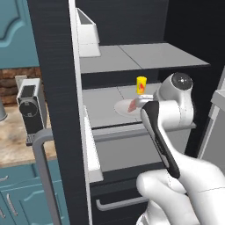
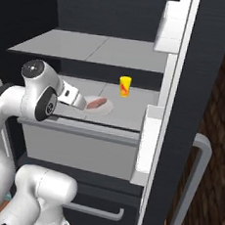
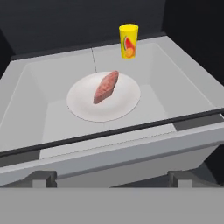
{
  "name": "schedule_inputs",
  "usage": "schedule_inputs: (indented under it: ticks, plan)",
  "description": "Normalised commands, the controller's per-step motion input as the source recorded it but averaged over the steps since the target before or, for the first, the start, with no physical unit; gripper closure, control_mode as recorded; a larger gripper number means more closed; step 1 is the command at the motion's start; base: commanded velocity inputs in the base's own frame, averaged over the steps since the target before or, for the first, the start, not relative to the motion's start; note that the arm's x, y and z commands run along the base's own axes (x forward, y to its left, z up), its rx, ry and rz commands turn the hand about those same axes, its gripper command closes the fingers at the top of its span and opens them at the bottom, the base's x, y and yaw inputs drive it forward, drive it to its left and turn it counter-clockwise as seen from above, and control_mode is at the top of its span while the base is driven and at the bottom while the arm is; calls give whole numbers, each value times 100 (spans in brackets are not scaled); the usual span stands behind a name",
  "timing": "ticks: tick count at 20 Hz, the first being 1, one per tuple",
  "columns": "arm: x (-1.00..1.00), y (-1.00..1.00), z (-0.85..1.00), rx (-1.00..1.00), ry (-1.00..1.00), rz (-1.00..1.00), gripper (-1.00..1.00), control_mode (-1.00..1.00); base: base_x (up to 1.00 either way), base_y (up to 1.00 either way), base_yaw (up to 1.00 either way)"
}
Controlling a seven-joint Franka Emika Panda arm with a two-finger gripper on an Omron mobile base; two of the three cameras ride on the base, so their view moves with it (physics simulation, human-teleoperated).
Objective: Retrieve the steak from the fridge and place it on the saucepan with marinade on the stove.
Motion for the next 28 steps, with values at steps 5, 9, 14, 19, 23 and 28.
schedule_inputs:
  ticks: [5, 9, 14, 19, 23, 28]
  plan:
    - [35, -3, -17, 1, 4, 0, -100, -100, 0, 0, 0]
    - [42, -1, -9, 0, 3, 0, -100, -100, 0, 0, 0]
    - [48, -3, -6, 0, 2, 0, -100, -100, 0, 0, 0]
    - [37, 0, -21, 0, 0, 0, -100, -100, 0, 0, 0]
    - [41, 0, -31, 0, 0, 0, -100, -100, 0, 0, 0]
    - [38, 0, -38, 0, 0, 0, -100, -100, 0, 0, 0]
